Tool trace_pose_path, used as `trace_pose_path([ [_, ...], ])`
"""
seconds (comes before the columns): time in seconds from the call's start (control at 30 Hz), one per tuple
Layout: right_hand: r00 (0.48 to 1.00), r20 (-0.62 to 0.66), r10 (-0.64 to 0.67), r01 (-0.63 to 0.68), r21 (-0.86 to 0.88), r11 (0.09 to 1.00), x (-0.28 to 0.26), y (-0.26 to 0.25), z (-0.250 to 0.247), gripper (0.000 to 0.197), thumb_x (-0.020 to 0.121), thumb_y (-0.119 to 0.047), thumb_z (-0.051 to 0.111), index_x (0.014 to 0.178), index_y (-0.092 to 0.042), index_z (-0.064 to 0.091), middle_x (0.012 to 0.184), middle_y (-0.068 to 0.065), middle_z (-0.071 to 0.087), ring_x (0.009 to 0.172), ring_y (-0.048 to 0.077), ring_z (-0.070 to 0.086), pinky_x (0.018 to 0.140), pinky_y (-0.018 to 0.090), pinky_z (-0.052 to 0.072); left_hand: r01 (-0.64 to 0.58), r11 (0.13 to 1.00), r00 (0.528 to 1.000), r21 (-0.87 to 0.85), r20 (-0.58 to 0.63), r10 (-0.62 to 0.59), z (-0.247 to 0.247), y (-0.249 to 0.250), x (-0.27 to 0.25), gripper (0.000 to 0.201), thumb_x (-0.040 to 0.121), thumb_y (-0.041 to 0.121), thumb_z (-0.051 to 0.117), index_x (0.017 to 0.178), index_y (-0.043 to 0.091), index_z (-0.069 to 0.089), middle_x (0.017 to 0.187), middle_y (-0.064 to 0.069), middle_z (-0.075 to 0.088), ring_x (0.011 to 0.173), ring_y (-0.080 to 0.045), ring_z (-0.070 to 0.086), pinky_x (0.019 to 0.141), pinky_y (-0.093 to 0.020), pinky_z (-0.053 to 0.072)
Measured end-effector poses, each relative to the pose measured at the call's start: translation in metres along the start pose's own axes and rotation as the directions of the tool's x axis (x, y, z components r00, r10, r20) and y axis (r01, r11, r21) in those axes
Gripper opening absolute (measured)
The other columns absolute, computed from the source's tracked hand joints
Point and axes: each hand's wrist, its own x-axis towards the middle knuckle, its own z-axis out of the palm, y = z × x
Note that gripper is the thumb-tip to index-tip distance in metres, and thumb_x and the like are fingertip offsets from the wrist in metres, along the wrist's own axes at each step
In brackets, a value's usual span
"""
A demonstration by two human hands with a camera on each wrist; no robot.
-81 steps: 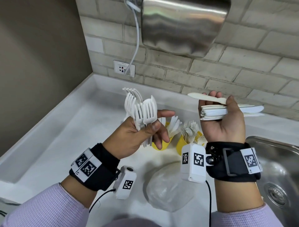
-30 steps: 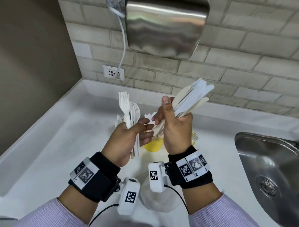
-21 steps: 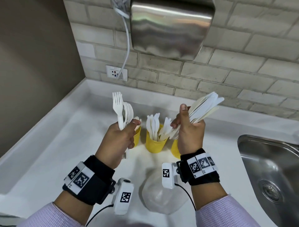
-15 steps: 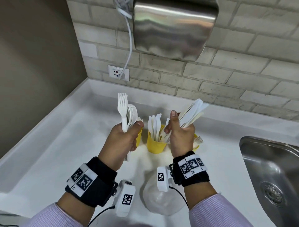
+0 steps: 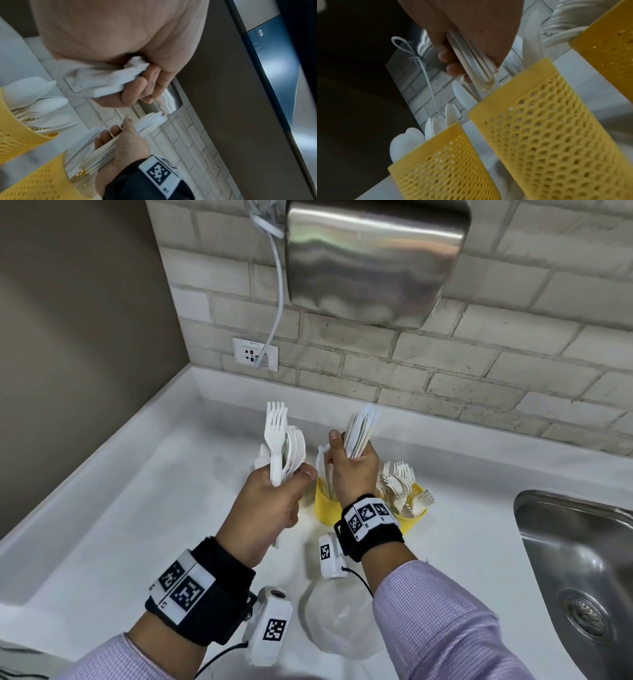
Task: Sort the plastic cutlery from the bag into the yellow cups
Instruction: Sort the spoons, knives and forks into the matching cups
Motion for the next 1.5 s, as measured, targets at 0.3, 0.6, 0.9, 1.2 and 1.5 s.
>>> trace_pose_path([
  [0.3,1.000,0.017,0.010,-0.008,-0.121,0.993,0.001,0.022,0.002,0.018,0.089,-0.028,0.077,0.086,-0.012,0.069,0.076,0.003,0.073,0.073,0.023,0.070,0.071,0.032,0.056,-0.010,1.000,1.000,0.026,0.021,0.010,0.000,-0.001,0.001,0.027,0.099,0.020,0.064,0.074,0.016,0.054,0.057,0.006,0.029,0.048,-0.014,0.025,0.047,-0.025,0.027],
  [0.6,0.994,-0.032,-0.101,0.097,-0.120,0.988,-0.002,0.019,0.002,0.027,0.088,-0.017,0.073,0.109,-0.025,0.058,0.083,-0.006,0.066,0.071,0.008,0.061,0.071,0.025,0.053,-0.017,1.000,1.000,0.026,0.017,0.016,0.002,-0.001,0.002,0.040,0.099,0.020,0.064,0.062,0.023,0.049,0.058,0.003,0.029,0.051,-0.017,0.023,0.050,-0.030,0.024],
  [0.9,0.883,0.088,-0.462,0.459,-0.376,0.805,0.006,0.012,-0.006,0.021,0.088,-0.008,0.069,0.107,-0.019,0.067,0.077,0.002,0.063,0.070,0.016,0.060,0.070,0.032,0.053,-0.032,0.999,0.999,0.042,0.021,0.031,0.000,-0.004,0.002,0.034,0.099,0.022,0.065,0.067,0.021,0.052,0.060,0.001,0.026,0.051,-0.018,0.022,0.051,-0.030,0.024],
  [1.2,0.840,0.436,-0.324,0.531,-0.784,0.322,0.001,0.005,-0.014,0.067,0.097,-0.048,0.029,0.131,0.001,0.061,0.151,0.023,0.048,0.146,0.041,0.036,0.117,0.053,0.035,-0.052,0.997,0.998,0.049,0.046,0.049,0.001,-0.004,0.004,0.032,0.098,0.026,0.066,0.071,0.015,0.053,0.060,0.003,0.027,0.051,-0.018,0.024,0.051,-0.029,0.025],
  [1.5,0.845,0.481,0.234,0.482,-0.874,0.055,-0.001,-0.025,-0.014,0.084,0.100,-0.057,0.018,0.161,0.000,0.006,0.170,0.021,0.005,0.158,0.035,-0.001,0.126,0.055,-0.002,-0.063,0.996,0.996,0.063,0.069,0.059,0.004,-0.003,0.005,0.032,0.098,0.028,0.067,0.077,0.009,0.054,0.061,0.000,0.026,0.052,-0.019,0.023,0.050,-0.027,0.027],
])
